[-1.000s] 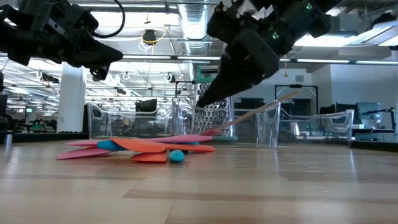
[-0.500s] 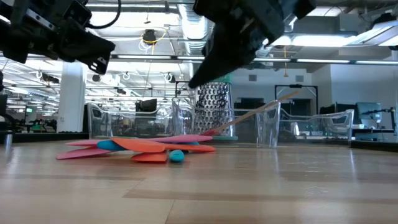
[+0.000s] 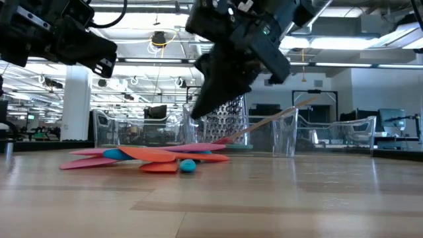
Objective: Pick & Place Kitchen Items
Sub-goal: Put the pink spatula into the middle transparent bin
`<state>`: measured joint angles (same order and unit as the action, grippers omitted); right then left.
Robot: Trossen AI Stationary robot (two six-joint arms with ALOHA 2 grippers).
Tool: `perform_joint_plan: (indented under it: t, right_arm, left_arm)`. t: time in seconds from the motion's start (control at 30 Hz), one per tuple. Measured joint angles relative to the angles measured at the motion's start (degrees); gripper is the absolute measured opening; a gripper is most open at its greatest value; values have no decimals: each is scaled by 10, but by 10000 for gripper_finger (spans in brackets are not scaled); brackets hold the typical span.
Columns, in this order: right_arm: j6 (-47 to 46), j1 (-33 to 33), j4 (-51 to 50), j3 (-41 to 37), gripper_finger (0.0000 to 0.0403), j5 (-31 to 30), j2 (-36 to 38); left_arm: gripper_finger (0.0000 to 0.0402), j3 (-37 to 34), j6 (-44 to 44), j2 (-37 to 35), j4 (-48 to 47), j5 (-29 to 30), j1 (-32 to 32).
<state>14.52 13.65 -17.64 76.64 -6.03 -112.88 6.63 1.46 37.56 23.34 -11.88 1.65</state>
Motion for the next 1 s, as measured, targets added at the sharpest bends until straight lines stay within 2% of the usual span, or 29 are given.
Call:
perform_joint_plan:
  t: [0.2,0.43,0.6,0.77,0.87,1.0]
  right_arm:
    - [3,-3,9,1,14,-44,0]
    - [11,-3,54,1,75,-43,0]
    - [10,-9,87,1,99,19,0]
    - [5,-22,93,1,107,30,0]
    - [-24,-33,66,1,114,30,0]
    - [-48,-46,-21,1,127,22,0]
  left_arm:
    - [3,0,-14,0,-1,0,0]
    - [3,0,-13,0,0,0,0]
    - [3,0,-13,0,1,0,0]
    - [3,0,-12,0,3,0,0]
    - [3,0,-12,0,3,0,0]
    - [3,0,-10,0,3,0,0]
